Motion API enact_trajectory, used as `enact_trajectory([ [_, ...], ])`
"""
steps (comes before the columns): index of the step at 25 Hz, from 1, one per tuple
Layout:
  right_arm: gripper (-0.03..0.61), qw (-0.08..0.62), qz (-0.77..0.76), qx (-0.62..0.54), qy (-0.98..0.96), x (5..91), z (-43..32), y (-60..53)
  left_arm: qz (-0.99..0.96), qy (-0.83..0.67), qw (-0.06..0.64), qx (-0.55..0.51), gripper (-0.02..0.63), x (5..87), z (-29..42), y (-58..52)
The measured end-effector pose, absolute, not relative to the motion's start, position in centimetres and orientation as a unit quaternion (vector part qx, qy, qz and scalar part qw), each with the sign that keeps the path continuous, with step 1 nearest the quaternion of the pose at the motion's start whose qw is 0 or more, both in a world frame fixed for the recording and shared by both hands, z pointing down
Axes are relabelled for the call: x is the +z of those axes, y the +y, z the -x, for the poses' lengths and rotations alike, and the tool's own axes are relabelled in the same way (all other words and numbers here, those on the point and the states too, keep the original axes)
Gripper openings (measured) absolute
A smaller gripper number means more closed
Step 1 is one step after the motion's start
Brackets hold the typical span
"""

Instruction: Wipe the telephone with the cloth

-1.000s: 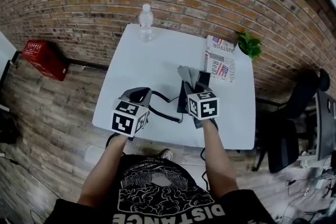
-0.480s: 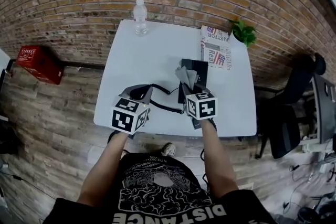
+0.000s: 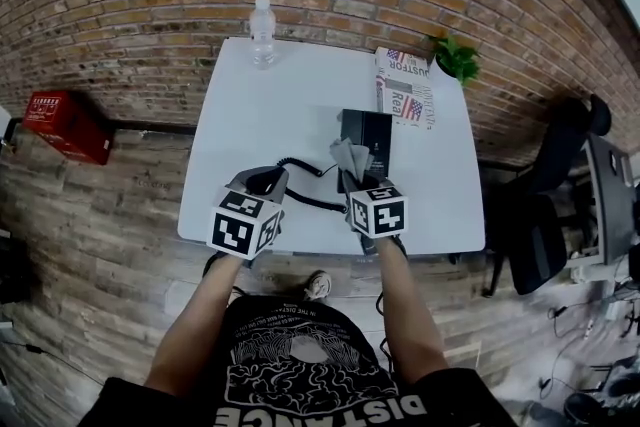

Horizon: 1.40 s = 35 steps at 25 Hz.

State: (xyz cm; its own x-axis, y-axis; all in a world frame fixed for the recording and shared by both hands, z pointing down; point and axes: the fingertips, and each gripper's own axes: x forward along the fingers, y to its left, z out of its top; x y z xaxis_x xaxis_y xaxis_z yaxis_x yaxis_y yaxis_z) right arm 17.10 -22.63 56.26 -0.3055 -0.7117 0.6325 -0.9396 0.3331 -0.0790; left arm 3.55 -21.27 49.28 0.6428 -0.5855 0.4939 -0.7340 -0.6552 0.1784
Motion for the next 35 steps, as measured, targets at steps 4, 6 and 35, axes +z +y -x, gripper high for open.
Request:
enact_trajectory([
  [4,0.011,0.252,-0.537,0.231,-0.772,56.6,-16.9,-22.0,-0.89,-0.364,0.186,0.203,0.006,49.6,-3.6,-20.7],
  [6,0.012,0.253,-0.536,0.236,-0.77,56.9,-16.6,-21.4,-0.89,-0.362,0.189,0.203,0.006,49.8,-3.4,-20.3],
  [35,0.011,0.227,-0.551,0.224,-0.771,54.2,-16.4,-18.0,-0.897,-0.336,0.2,0.206,0.006,51.0,-4.7,-19.5],
])
